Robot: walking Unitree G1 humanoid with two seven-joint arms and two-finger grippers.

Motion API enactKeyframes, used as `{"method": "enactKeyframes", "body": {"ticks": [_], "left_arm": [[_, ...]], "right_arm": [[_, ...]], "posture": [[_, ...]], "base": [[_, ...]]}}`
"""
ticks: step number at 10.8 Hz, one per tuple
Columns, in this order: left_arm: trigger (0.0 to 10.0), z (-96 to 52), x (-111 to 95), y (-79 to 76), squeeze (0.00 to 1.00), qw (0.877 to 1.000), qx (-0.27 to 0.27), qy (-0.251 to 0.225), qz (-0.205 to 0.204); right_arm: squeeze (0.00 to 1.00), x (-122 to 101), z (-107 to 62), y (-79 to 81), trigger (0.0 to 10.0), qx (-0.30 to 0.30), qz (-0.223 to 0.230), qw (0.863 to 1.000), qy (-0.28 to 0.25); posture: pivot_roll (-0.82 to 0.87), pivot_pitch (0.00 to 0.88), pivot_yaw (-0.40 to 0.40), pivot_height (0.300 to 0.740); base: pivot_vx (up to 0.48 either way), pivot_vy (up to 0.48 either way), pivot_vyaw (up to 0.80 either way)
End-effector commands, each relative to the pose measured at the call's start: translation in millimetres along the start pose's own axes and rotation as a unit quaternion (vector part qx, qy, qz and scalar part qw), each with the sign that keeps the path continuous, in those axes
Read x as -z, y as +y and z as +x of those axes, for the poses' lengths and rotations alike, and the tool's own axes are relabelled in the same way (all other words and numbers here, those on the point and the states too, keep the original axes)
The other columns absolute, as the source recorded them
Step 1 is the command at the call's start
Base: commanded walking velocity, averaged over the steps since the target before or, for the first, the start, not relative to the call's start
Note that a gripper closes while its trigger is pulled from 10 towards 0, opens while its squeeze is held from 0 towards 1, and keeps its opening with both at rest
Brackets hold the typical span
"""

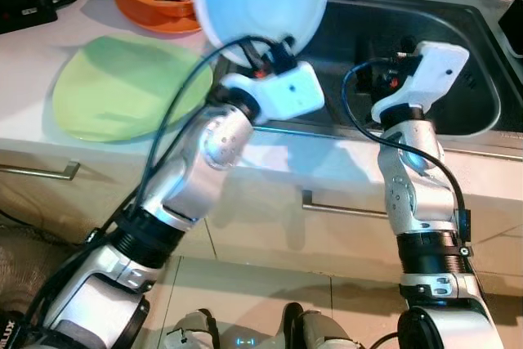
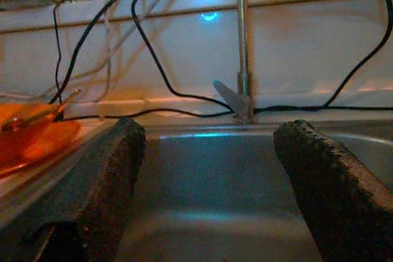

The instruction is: Kitchen organization

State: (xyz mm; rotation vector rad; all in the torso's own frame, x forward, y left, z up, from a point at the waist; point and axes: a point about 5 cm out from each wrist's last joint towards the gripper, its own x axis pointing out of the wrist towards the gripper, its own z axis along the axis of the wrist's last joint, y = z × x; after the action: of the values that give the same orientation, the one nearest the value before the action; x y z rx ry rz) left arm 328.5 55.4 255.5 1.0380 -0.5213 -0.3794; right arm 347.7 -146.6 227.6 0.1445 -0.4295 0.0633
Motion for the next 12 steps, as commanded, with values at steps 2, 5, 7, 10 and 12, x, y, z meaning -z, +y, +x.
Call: {"method": "enactKeyframes", "body": {"ticks": [2, 5, 7, 10, 12], "left_arm": [[10.0, -2.2, 2, -3.5, 0.0, 1.0, 0.016, -0.007, 0.026], [10.0, -3.5, 3, -7.3, 0.0, 0.999, 0.028, -0.011, 0.039], [10.0, -4.1, 4, -10.6, 0.0, 0.998, 0.046, -0.015, 0.05], [10.0, -4.9, 17, -8.0, 0.0, 0.995, 0.061, 0.004, 0.073], [10.0, -5.2, 18, -13.7, 0.0, 0.993, 0.087, -0.002, 0.085]], "right_arm": [[0.0, -8, 1.8, 0.3, 10.0, -0.012, 0.011, 1.0, 0.004], [0.0, -35, 11.3, -5.7, 10.0, -0.029, 0.041, 0.999, -0.017], [0.0, -49, 14.6, -0.8, 10.0, -0.057, 0.054, 0.997, -0.023], [0.0, -57, 12.4, 10.5, 10.0, -0.111, 0.061, 0.992, -0.003], [0.0, -59, 11.8, 18.9, 10.0, -0.139, 0.08, 0.987, 0.011]], "posture": [[0.08, 0.159, -0.018, 0.74], [0.08, 0.144, -0.017, 0.74], [0.07, 0.148, -0.016, 0.74], [0.07, 0.166, -0.015, 0.74], [0.06, 0.178, -0.017, 0.74]], "base": [[0.0, 0.0, 0.0], [0.0, 0.0, 0.0], [0.0, 0.0, 0.0], [0.0, 0.0, 0.0], [0.0, 0.0, 0.0]]}}
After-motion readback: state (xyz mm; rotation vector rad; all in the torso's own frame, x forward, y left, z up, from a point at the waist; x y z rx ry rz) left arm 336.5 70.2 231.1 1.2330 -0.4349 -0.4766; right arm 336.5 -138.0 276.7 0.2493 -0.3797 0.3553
